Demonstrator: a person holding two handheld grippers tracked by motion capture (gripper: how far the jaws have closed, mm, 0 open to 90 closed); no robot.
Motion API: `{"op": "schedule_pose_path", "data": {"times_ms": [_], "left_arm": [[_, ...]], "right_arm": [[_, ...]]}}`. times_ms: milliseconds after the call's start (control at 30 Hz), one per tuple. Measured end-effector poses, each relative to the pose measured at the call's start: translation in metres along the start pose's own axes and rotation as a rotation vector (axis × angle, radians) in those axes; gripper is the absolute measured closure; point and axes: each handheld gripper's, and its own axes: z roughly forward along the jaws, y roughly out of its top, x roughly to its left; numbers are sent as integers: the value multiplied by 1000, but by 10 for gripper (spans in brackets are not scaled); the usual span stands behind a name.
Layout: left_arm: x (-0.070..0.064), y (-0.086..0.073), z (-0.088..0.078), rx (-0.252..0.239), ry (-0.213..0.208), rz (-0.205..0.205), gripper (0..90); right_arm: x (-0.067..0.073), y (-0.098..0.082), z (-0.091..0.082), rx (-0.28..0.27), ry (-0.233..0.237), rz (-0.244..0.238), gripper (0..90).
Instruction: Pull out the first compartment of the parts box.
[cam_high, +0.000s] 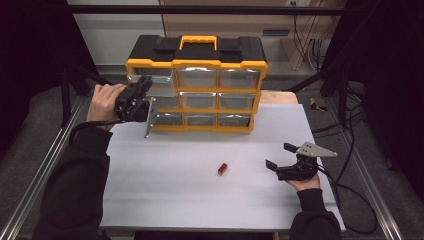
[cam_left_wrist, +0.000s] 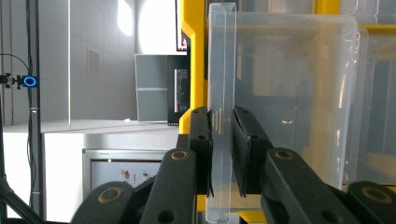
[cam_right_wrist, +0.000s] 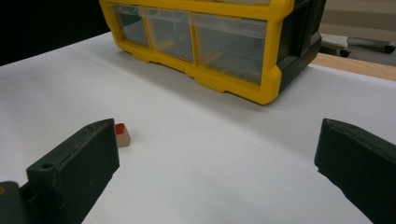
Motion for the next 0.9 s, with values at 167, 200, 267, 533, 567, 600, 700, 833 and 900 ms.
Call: {"op": "schedule_pose_path", "data": {"times_ms": [167, 200, 267, 533, 567, 600, 700, 833, 900], "left_arm": [[-1, 0, -2, -2, 3, -2, 791], [-1, 0, -2, -2, 5, -2, 791], [-1, 1, -3, 1, 8, 0, 791], [0, 1, -6, 3, 5, 1, 792], [-1, 1, -6, 3, 5, 2, 792], [-1, 1, -6, 1, 7, 2, 792], [-1, 2, -8, 4, 7, 3, 792], [-1, 2, -9, 5, 10, 3, 792], [-2, 2, -10, 6, 10, 6, 792]], "right_arm": [[0, 0, 0, 0, 0, 0, 3], [0, 0, 0, -1, 0, -2, 3], [0, 0, 0, 0, 0, -1, 3], [0, 0, 0, 0, -1, 0, 3], [0, 0, 0, -1, -2, 0, 3], [0, 0, 0, -1, -2, 0, 3], [0, 0, -1, 1, -1, 1, 3], [0, 0, -1, 0, -1, 2, 3], [0, 0, -1, 0, -1, 1, 3]]}}
